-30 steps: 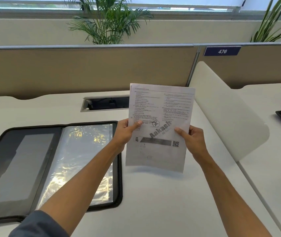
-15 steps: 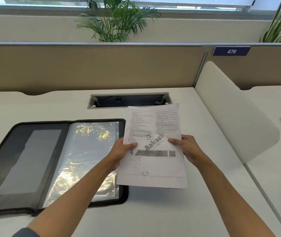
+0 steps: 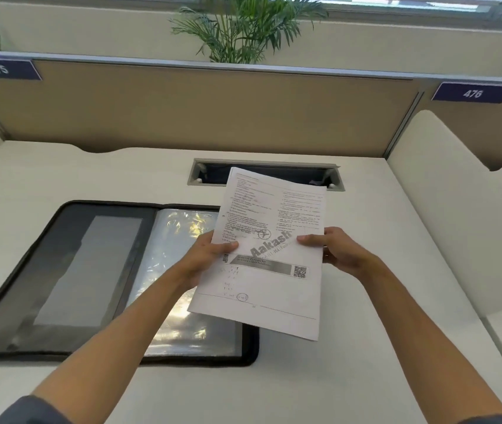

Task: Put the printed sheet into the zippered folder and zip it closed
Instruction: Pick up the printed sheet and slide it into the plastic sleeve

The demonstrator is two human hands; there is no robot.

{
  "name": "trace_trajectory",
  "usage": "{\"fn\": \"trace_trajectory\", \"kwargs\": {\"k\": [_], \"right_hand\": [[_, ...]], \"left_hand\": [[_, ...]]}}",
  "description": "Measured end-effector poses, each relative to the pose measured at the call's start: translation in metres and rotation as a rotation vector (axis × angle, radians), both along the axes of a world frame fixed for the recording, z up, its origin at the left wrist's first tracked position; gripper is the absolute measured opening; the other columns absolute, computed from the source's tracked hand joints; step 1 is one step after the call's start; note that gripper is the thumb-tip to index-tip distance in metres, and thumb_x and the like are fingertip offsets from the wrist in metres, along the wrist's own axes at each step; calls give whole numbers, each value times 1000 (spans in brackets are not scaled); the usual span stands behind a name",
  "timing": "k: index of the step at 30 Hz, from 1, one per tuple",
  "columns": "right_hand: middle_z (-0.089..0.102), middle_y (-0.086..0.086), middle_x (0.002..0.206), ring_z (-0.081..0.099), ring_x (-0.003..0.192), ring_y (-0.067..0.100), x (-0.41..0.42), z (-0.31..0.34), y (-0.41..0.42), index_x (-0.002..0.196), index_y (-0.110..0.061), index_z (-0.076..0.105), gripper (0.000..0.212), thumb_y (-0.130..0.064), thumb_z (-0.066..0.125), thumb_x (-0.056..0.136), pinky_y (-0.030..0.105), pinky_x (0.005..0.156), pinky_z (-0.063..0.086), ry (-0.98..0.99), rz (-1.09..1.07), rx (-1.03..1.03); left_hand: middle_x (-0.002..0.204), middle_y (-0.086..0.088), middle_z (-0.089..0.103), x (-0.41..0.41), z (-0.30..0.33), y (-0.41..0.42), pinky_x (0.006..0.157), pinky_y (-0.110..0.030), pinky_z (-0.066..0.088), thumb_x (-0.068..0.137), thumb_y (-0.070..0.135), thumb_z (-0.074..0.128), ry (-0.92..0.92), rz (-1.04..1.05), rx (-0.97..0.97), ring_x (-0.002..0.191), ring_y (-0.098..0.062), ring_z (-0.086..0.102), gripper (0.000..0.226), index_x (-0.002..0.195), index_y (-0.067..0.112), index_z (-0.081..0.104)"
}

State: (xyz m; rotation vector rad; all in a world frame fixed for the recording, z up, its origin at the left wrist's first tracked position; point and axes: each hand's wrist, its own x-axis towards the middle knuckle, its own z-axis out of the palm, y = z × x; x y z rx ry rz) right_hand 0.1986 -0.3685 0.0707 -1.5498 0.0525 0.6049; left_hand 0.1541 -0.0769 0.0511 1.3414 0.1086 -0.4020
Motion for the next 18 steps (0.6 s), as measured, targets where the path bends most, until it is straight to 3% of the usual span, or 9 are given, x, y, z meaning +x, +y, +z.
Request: {"fn": "trace_trajectory", "kwargs": {"k": [3,9,13,15,18], "right_hand": [[73,3,112,71,100,25,7,-6,20,116,-15,67,33,-17,72,84,32,72,60,10,107,7],[73,4,111,70,101,27,20,-21,52,116,-12,68,30,-13,70,86,48,92,54,-83,4,0],[73,5,111,70,100,27,33,-24,59,114,-11,68,29,-13,71,86,47,92,54,-113,-31,0],[73,5,111,71,100,27,41,-24,58,115,-11,68,29,-14,71,86,46,90,55,-121,-46,-6],[73,7,110,71,99,28,52,-25,54,112,-11,69,26,-12,70,86,44,87,57,-133,-82,-20]], "left_hand": [[112,-14,72,8,-1,14,72,-42,60,88,8,66,-5,51,7,97,-37,70,31,119,8,64],[107,-9,74,30,-8,30,67,-37,59,86,7,68,-3,127,87,92,-31,73,26,111,13,68],[103,-3,76,51,-13,45,69,-35,59,90,36,64,51,152,162,88,-23,74,24,106,20,72],[93,1,76,62,-22,54,72,-34,57,93,48,52,-57,265,395,83,-18,72,36,100,19,72],[91,1,72,74,-38,72,80,-37,54,96,42,48,-344,411,826,87,-18,67,32,97,17,69]]}}
